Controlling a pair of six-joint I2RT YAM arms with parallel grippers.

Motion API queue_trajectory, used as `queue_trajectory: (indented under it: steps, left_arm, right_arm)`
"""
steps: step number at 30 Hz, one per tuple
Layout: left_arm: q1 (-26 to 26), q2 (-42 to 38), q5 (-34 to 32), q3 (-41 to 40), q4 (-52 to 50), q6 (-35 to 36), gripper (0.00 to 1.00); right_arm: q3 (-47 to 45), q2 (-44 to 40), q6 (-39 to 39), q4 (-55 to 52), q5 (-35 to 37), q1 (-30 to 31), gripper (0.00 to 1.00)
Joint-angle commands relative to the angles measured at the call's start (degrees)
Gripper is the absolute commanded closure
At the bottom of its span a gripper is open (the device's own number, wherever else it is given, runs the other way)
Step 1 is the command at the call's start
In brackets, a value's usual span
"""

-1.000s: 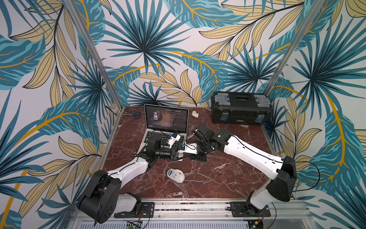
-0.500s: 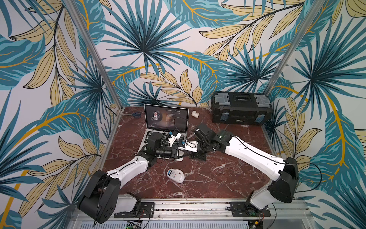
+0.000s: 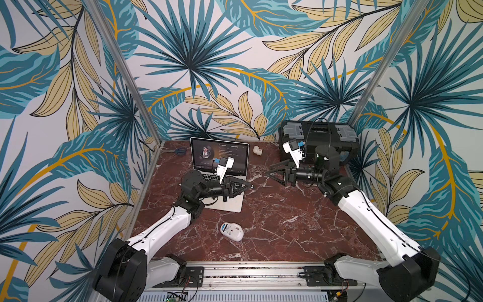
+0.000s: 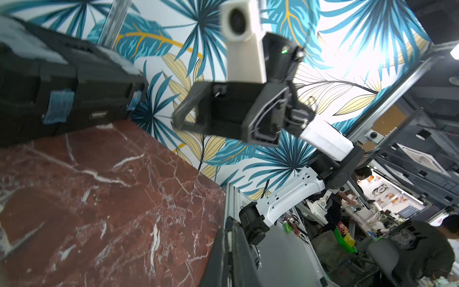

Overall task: Remove the wireless mouse receiver from the laptop
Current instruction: Adjust the USB plug.

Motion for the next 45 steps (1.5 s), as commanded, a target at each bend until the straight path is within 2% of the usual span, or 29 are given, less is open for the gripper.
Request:
queue_trajectory:
  steps: [1,5,8,13,28,45]
  left_arm:
    - [-0.15,-1.17,0.62,2.31,6.74,1.90,1.00]
    - [-0.19,-1.18,0.94,2.37,6.55,2.16,1.00]
    - [-0.32,-1.53,0.73,2.27,5.42,3.01,1.00]
    - [-0.41,-1.62,0.64,2.62,4.31,3.25,1.00]
    - [-0.61,-1.73,0.12,2.57,3.13,4.19,1.00]
    - [-0.59,-3.01,-1.20,2.36,0.57,6.78,1.00]
  right_arm:
    - [-1.86,0.48,12.01,11.79,-11.95,0.26,0.33]
    - [-2.27,0.86,11.41,13.00,-13.02,1.71,0.35]
    - [-2.77,2.20,14.36,17.56,-14.02,2.79,0.39]
    - [-2.47,3.92,13.46,17.53,-14.25,4.25,0.46]
    - [0.35,6.46,12.61,17.09,-15.44,7.34,0.73]
    - [0.33,5.30,9.16,11.07,-15.99,8.31,0.81]
